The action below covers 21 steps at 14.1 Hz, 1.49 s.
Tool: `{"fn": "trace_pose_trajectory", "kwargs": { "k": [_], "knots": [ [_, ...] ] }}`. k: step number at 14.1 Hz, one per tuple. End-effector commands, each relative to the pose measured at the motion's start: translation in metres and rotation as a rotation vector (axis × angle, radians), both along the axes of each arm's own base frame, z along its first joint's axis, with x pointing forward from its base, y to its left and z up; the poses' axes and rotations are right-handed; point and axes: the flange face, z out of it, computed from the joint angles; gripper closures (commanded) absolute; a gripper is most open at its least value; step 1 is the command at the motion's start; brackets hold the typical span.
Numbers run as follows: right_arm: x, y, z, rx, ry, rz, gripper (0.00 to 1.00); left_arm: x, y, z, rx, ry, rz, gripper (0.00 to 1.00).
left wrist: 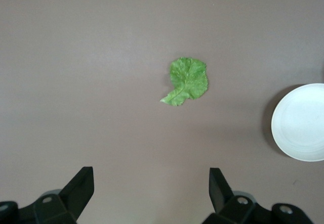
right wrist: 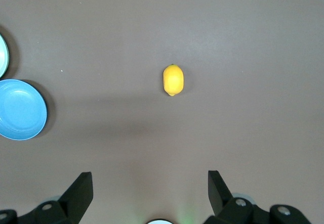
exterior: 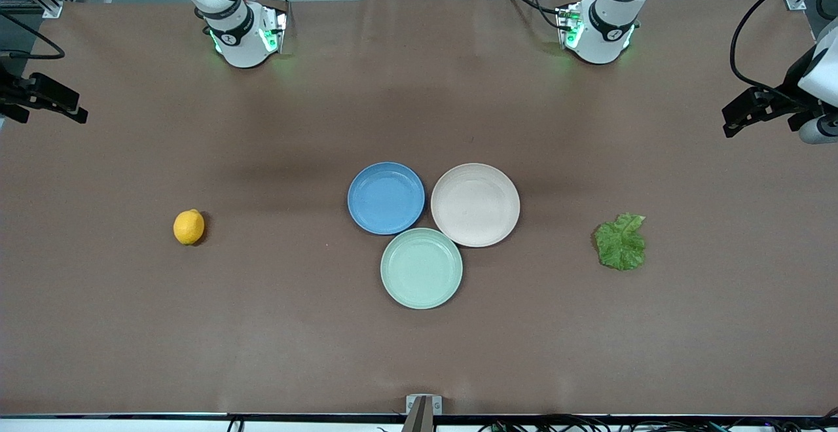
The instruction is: Pick lemon and lettuce from plates
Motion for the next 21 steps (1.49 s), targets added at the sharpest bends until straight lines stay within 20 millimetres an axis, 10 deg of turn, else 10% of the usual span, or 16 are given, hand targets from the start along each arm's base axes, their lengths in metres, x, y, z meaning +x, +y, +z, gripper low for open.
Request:
{"fn": "trace_pose_trajectory", "kwargs": {
  "k": [1,21],
  "knots": [
    [-0.002,0.008,0.021,-0.004,-0.035,0.003,0.00,-0.013,-0.002,0.010,-0.049,0.007,-0.020,0.00],
    [-0.001,0.019,0.024,-0.015,-0.052,0.020,0.00,-0.019,-0.016,0.014,-0.094,-0.007,-0.036,0.00]
  ]
}}
